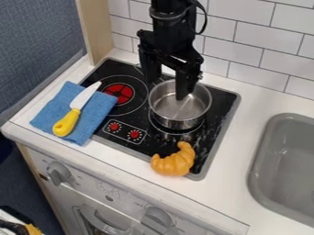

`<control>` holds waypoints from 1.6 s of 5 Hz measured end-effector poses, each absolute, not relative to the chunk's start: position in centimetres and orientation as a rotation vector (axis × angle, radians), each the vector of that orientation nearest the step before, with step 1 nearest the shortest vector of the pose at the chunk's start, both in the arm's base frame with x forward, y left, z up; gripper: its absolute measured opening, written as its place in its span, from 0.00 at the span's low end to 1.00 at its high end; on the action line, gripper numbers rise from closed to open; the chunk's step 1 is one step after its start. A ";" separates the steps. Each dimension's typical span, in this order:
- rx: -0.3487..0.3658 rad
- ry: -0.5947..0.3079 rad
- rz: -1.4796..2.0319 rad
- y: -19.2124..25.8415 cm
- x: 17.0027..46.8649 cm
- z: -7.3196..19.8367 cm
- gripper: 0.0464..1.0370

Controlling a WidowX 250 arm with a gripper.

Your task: Move the shrimp to the upper left corner of the cooker

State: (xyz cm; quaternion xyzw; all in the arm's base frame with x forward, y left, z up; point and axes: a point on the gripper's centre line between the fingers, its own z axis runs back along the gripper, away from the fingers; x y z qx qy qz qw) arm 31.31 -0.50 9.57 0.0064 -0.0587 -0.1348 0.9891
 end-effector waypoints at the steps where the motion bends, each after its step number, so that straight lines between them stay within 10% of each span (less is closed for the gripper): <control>1: 0.004 -0.092 -0.261 -0.6 30.8 8.6 0.96; 4: -0.037 -0.154 -0.309 -3.1 24.8 7.6 0.96; 8: 0.026 -0.098 -0.413 -6.5 25.9 0.7 0.91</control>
